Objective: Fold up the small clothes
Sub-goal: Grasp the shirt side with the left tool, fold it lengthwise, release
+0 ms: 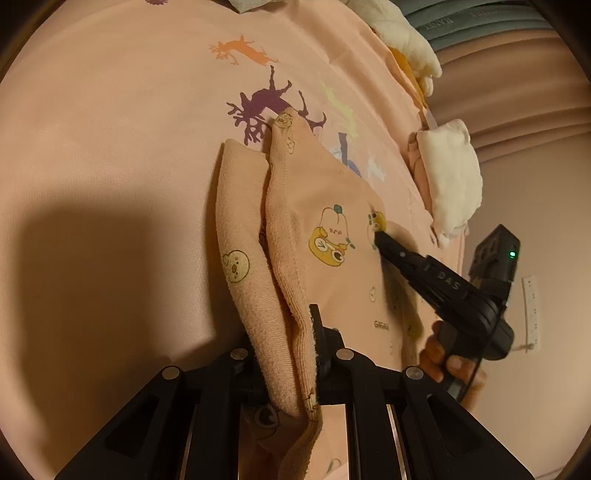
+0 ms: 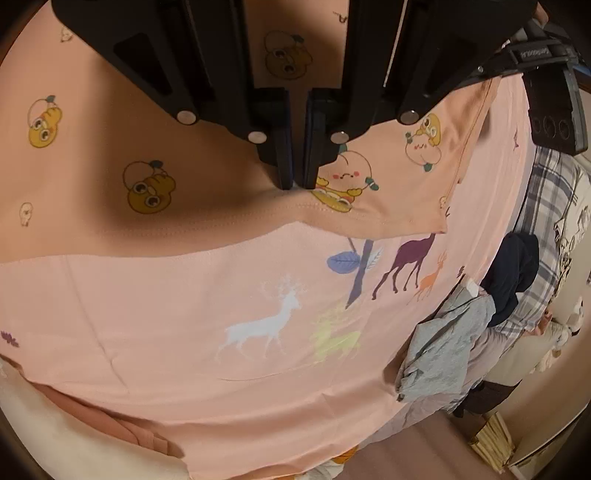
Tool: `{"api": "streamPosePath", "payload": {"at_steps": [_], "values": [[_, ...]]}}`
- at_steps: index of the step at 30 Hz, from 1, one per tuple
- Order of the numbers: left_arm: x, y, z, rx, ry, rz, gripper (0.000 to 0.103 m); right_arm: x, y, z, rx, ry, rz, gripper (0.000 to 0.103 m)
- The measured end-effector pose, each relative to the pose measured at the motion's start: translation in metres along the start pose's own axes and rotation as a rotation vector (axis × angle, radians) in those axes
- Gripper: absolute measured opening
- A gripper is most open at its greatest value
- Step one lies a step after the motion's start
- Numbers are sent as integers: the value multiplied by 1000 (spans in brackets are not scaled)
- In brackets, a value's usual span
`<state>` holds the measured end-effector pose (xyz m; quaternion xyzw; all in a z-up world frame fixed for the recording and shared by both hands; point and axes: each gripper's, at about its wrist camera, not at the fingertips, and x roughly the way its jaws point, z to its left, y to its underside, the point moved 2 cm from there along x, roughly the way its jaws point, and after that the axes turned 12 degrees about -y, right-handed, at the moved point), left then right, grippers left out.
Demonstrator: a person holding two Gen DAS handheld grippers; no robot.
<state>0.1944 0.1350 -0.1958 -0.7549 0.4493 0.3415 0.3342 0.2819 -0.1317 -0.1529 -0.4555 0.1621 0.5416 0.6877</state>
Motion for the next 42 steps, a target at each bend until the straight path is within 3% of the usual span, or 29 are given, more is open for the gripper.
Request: {"api": "streamPosePath", "payload": {"at_steps": [2,10,13,17,20,24,26,30,34,39,41,42], "values": [[0,0,-2,8,-10,0,12,-13,6,6,-26,-1,8,10],[-3,1,-4,39,-63,-11,12,-59,72,46,-197,-34,68,11],[-4,1,-6,45,-86,-15,12,-52,104,49,-229,1,147,10],[-10,-1,-14,43,-117,-28,11,-55,124,53,-277,26,160,10],[-23,-1,-33,89,-126,-60,11,-68,120,48,-211,-56,152,11],[-40,-3,-78,185,-135,-102,11,-92,99,26,-87,-123,42,12],[-43,-2,-107,248,-144,-114,11,-104,86,7,20,-204,-24,14],[-36,8,-158,370,-171,-119,11,-117,68,-30,223,-345,-122,37],[-10,29,-204,501,-237,-108,11,-120,63,-68,404,-454,-188,46],[38,61,-236,626,-277,7,13,-132,70,-103,564,-524,-245,54],[57,70,-243,657,-298,51,20,-132,76,-112,608,-538,-244,55],[62,75,-245,667,-307,70,30,-133,78,-115,618,-541,-245,55]]}}
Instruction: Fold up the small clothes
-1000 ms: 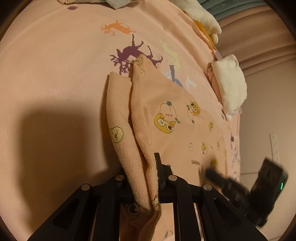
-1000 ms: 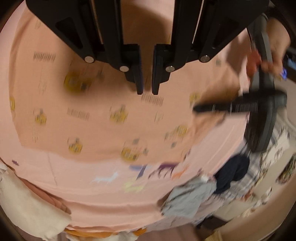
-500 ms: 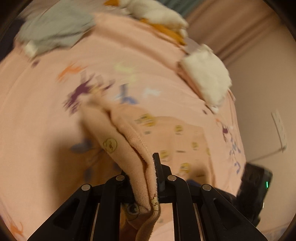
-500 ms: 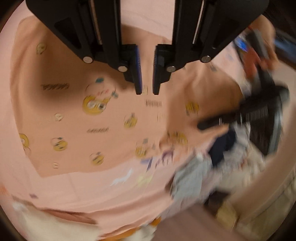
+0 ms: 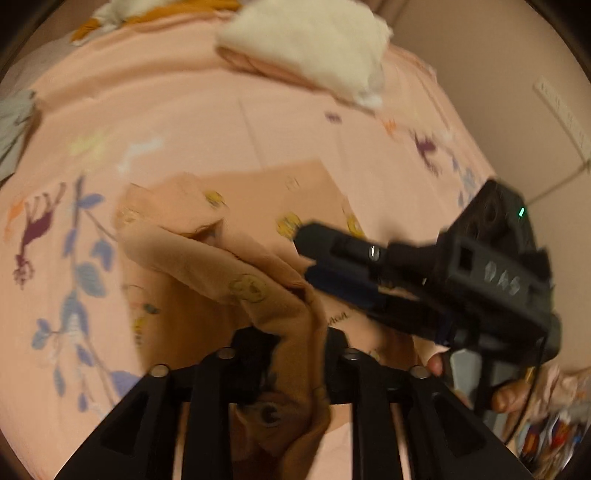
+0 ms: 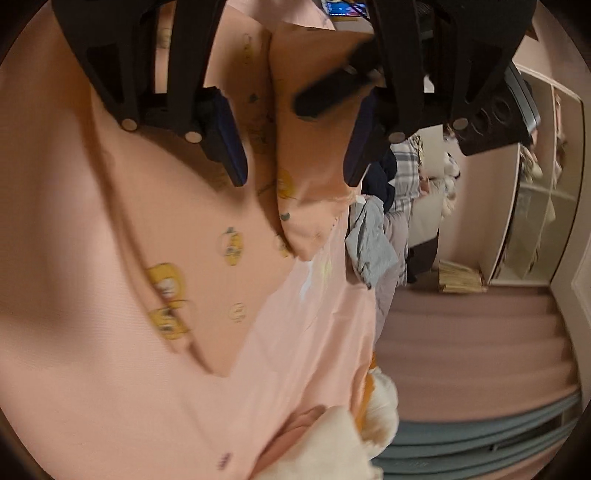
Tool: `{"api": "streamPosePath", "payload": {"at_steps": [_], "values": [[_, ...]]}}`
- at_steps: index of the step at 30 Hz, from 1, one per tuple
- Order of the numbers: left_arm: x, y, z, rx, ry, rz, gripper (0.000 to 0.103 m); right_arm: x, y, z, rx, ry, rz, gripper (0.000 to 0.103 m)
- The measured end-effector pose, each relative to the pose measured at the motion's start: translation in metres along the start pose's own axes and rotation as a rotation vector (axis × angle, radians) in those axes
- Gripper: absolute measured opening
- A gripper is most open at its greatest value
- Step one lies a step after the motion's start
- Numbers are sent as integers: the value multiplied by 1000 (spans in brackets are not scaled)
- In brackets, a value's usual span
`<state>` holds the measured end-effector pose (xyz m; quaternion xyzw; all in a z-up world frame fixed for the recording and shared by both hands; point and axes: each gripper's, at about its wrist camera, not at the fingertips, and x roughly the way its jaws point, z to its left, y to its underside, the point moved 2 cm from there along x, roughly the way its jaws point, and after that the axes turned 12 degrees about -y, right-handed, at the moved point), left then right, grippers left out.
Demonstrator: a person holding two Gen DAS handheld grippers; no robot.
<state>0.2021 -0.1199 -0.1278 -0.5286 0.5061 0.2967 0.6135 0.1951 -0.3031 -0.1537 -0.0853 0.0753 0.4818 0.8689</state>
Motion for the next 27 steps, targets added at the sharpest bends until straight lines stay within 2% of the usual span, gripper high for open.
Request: {"api": "streamPosePath", "payload": {"at_steps": [1,4,7,10,12,17,20,22,24,27], "values": [[3,1,-4,4,15,15,37,-3,1,-2,8,-2,-2,55],[-2,4,-10,28,68,6,50,-5,3,-3,23,-13,1,58],[-10,2,-9,38,44,-12,51,-6,3,-3,24,-1,8,60],[-27,1,5,-5,91,-42,51,-6,1,-4,23,7,6,61],[-39,3,19,-34,74,-79,51,-4,-1,-5,20,25,12,61],[-46,24,61,-130,76,-92,51,10,1,1,-72,172,63,59],[-38,40,84,-185,67,-57,51,22,2,7,-170,265,71,47],[-30,50,97,-230,74,-26,51,31,2,9,-246,351,81,21],[-26,54,105,-264,82,-9,51,36,1,10,-290,368,91,12],[-24,60,114,-303,94,3,51,35,-4,20,-356,377,80,9]]}}
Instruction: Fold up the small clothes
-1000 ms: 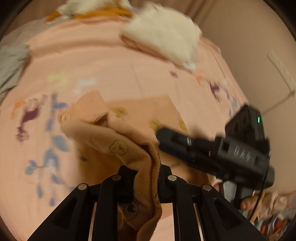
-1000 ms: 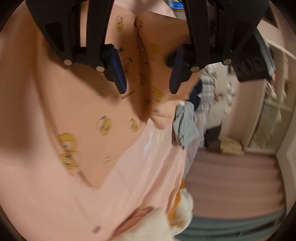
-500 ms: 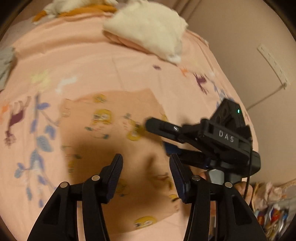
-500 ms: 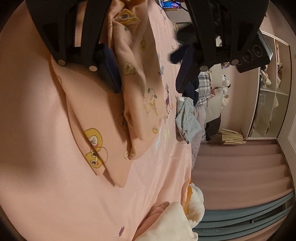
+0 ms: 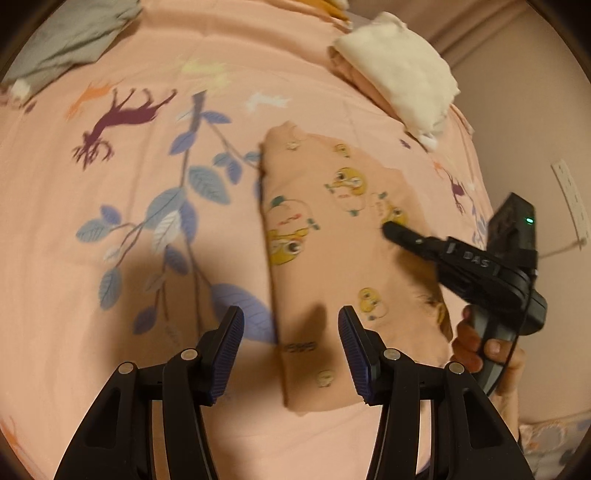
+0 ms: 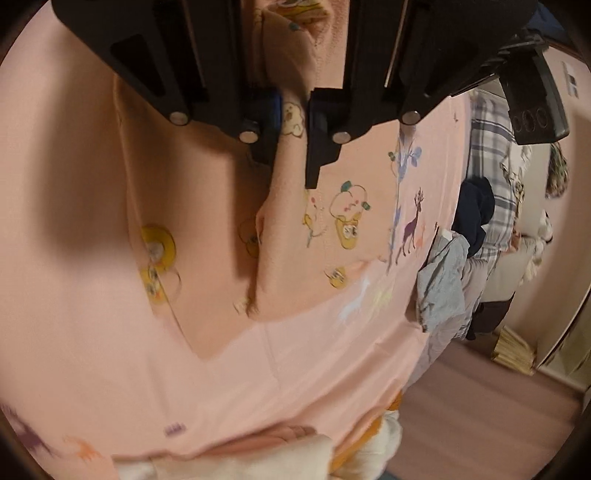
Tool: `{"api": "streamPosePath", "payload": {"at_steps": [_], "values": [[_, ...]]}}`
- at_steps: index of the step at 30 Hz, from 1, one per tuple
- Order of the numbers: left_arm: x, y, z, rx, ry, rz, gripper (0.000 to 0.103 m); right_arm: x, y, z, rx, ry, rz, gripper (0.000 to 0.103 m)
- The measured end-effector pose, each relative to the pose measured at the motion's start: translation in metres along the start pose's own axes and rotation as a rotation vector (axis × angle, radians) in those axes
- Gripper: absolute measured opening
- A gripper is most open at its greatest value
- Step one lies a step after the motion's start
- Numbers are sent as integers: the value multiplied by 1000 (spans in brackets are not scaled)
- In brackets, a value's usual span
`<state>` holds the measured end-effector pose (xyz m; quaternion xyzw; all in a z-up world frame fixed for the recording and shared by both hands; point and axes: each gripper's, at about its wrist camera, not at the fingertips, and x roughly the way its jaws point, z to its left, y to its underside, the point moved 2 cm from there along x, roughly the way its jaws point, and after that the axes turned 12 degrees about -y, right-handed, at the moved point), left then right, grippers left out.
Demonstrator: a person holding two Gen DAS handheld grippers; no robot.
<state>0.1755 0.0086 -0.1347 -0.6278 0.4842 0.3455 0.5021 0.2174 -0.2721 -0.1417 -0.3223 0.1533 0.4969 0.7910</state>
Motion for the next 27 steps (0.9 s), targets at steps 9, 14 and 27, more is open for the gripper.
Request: {"api": "streamPosePath", "payload": {"at_steps": [9,14,27], "values": [[-2,-6,-10,23,24,-13,51,-44,-22,-11,-59,68,-75,10],[4,-9,-38,72,57,-14,51,-39,-18,-53,38,29,-45,15],[35,-3,-78,191,81,24,51,-20,-80,-81,221,-376,-144,50]]}}
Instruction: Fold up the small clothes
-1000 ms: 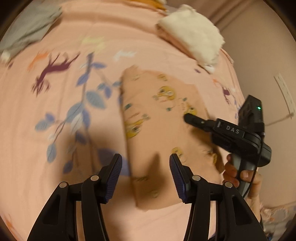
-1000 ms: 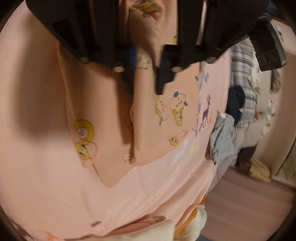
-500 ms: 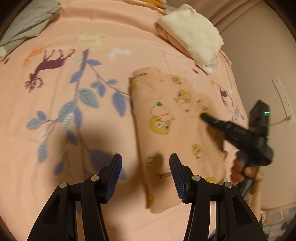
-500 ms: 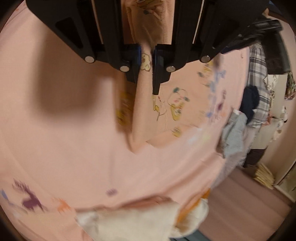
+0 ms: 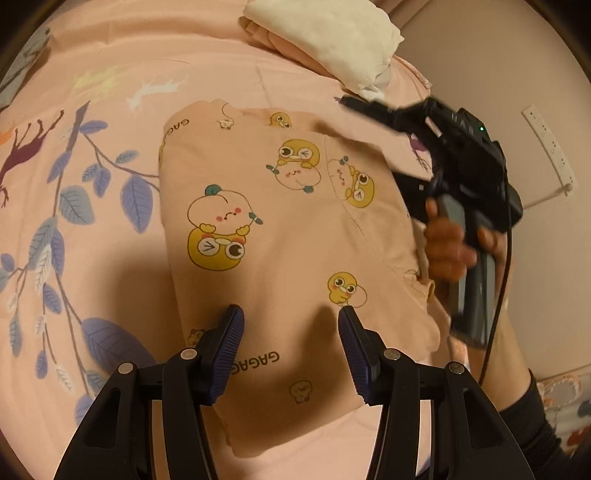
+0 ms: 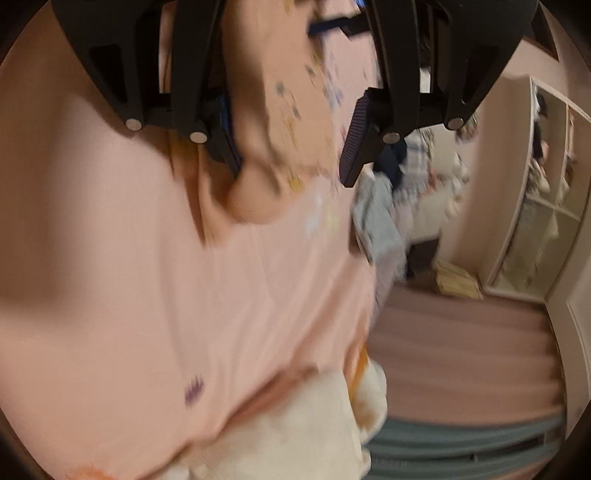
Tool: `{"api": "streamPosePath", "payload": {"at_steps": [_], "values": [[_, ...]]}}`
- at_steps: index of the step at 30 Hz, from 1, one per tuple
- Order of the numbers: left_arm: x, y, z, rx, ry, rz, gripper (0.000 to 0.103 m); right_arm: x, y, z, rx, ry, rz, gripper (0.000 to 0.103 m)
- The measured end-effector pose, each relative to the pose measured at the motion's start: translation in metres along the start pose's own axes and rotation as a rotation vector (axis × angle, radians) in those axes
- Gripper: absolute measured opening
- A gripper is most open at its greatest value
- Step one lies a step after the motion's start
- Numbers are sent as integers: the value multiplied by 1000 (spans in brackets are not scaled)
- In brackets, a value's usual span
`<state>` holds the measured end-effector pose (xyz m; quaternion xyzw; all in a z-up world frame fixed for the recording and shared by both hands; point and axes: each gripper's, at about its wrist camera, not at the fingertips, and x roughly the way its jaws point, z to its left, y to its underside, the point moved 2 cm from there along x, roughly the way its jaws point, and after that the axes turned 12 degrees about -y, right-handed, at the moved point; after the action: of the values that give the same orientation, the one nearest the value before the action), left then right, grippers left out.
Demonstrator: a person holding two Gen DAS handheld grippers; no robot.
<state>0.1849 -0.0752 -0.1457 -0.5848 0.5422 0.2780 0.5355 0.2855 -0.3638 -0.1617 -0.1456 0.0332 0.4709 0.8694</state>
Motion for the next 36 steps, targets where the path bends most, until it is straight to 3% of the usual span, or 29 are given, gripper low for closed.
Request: {"api": "streamPosePath", "payload": {"at_steps": [4,6,8,10,12,17,22,23,27,32,36], "values": [[0,-1,4,-9,8,6,51,-27,-17,20,-52,-16,-137,50],[0,-1,5,-11,11,7,51,-36,-14,34,-105,40,-161,50],[0,-2,6,-10,9,6,51,-34,1,50,-215,199,-81,48],[0,-1,5,-7,2,1,51,-30,29,63,-351,330,20,30],[2,-2,2,8,-12,-7,51,-29,62,75,-466,403,100,25],[1,6,-8,69,-79,-55,51,-41,124,92,-626,423,216,16],[2,15,-15,127,-128,-104,51,-35,154,72,-733,586,344,16],[2,18,-14,129,-133,-112,51,-35,155,67,-744,622,353,16],[-8,33,-9,121,-125,-133,51,-44,156,74,-748,635,333,16],[-16,56,-5,114,-133,-156,51,-49,171,84,-739,542,335,19],[-13,67,-3,109,-138,-148,51,-41,186,59,-721,637,391,19]]}}
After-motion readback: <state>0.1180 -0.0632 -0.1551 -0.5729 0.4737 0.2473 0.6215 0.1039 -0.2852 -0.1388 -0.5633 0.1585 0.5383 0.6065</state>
